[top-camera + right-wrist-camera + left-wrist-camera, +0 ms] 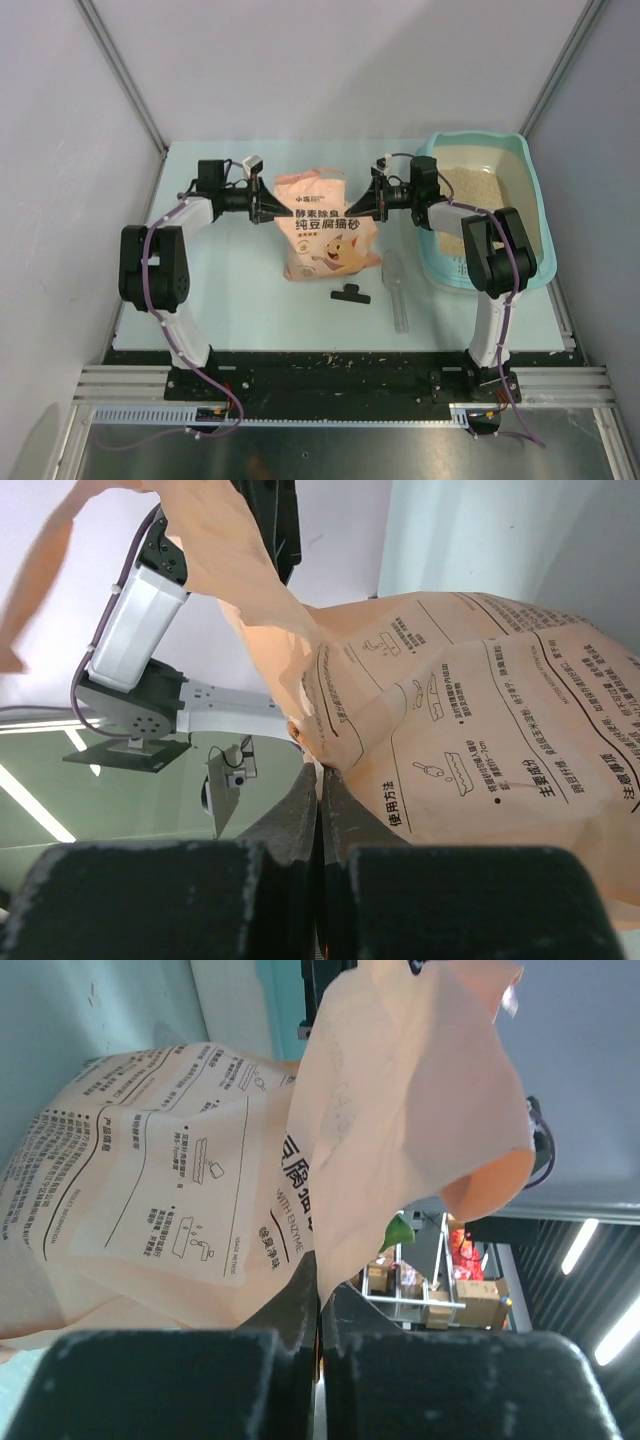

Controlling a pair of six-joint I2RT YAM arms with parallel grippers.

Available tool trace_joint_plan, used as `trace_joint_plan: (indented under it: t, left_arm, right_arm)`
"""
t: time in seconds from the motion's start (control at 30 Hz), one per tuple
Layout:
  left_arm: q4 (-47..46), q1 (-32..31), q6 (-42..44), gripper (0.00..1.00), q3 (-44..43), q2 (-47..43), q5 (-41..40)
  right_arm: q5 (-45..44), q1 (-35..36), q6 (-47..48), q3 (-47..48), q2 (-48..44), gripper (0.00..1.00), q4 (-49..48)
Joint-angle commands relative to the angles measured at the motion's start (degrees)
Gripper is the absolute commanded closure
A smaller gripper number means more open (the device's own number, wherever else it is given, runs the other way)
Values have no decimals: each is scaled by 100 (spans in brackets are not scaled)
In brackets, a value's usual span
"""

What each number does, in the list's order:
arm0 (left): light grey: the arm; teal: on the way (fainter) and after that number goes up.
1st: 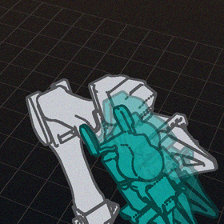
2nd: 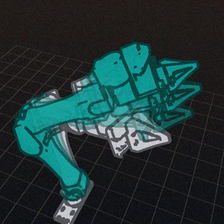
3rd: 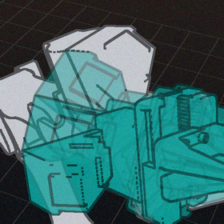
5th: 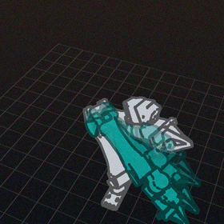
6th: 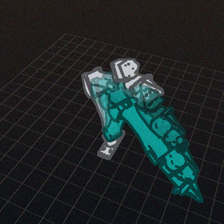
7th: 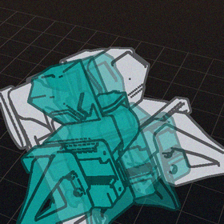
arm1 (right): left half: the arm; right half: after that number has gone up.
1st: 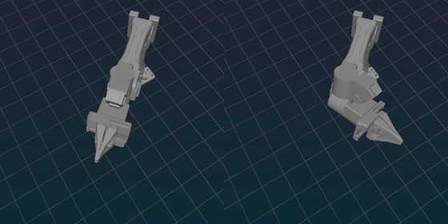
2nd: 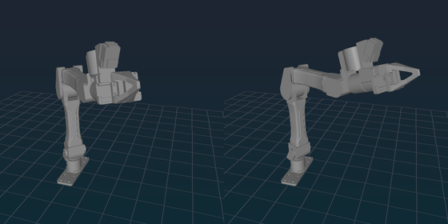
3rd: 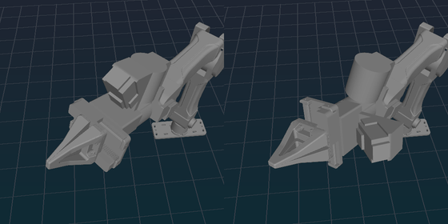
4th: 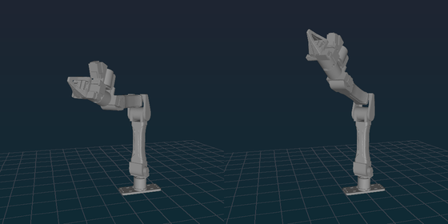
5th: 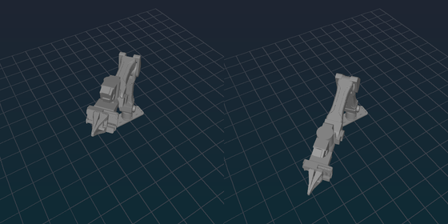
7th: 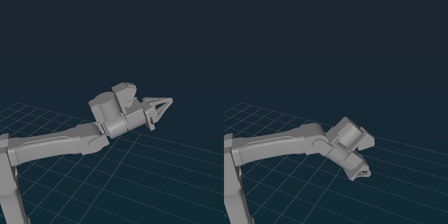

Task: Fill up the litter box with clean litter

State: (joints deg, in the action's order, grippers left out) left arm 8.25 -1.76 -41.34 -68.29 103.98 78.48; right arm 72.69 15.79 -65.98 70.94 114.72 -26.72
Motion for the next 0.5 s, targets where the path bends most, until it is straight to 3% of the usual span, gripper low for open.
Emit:
trace_joint_plan:
  t: [0.0,0.2,0.33,0.4,0.47]
  left_arm:
    - [-52,358,-629,100,-422,148,423]
    - [-60,466,-866,100,88,96,256]
    - [-60,483,-692,99,-96,35,221]
    - [-52,694,-157,93,-324,-167,185]
    - [166,948,534,78,-412,-578,37]
  right_arm:
    - [483,-225,-196,254,-371,100,-52]
    - [492,-208,-346,263,-371,100,-26]
    - [483,-199,-206,271,-415,100,228]
    - [483,-191,-188,298,-398,100,334]
    - [510,-208,-170,307,-319,100,413]
